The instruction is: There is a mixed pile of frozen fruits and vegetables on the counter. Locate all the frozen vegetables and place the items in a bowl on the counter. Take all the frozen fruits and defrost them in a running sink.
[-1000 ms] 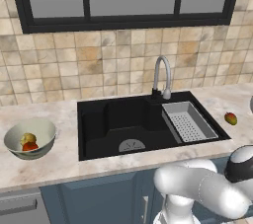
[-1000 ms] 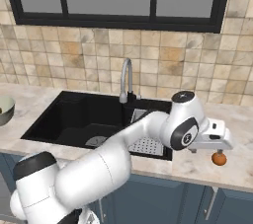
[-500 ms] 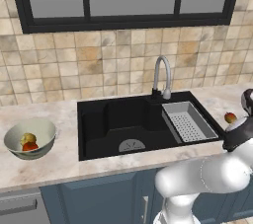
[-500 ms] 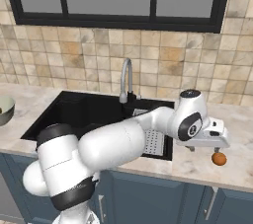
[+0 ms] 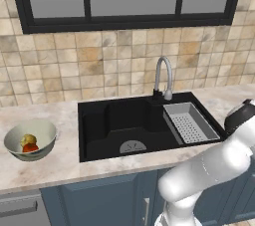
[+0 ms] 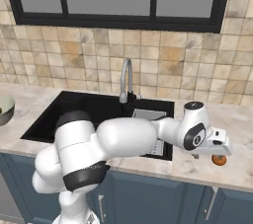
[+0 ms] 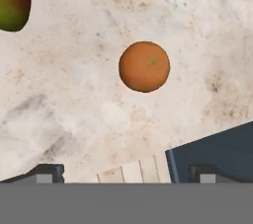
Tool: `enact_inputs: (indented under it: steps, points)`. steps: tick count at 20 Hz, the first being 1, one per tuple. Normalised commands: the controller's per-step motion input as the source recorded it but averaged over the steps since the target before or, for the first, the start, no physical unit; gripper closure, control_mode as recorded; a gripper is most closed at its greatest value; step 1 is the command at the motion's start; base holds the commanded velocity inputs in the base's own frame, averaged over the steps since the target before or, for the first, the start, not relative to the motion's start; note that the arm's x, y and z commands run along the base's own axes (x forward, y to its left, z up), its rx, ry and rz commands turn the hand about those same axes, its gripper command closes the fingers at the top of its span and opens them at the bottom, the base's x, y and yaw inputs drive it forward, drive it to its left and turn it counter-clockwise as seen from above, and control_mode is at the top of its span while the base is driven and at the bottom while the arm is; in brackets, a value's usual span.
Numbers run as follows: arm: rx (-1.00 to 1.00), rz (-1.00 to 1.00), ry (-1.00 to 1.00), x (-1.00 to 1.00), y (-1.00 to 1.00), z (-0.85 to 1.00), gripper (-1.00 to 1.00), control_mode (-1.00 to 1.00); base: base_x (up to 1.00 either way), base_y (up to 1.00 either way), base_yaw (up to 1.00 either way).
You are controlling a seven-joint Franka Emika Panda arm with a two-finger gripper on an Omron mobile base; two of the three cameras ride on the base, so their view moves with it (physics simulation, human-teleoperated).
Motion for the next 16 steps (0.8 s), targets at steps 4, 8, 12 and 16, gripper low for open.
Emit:
enact_inputs:
  steps: [4, 8, 12, 16]
  points:
    - [0.04, 0.00, 0.00, 0.27, -0.36, -0.22, -1.00, -1.00, 0.00, 0.00, 0.00]
    - [0.06, 0.00, 0.00, 0.41, -0.33, -0.13, -1.00, -1.00, 0.00, 0.00, 0.00]
    - [0.06, 0.00, 0.01, 0.46, -0.34, -0.16, -1.00, -1.00, 0.00, 0.00, 0.00]
    - [0.06, 0.00, 0.04, 0.40, -0.33, -0.33, -1.00, -1.00, 0.00, 0.00, 0.00]
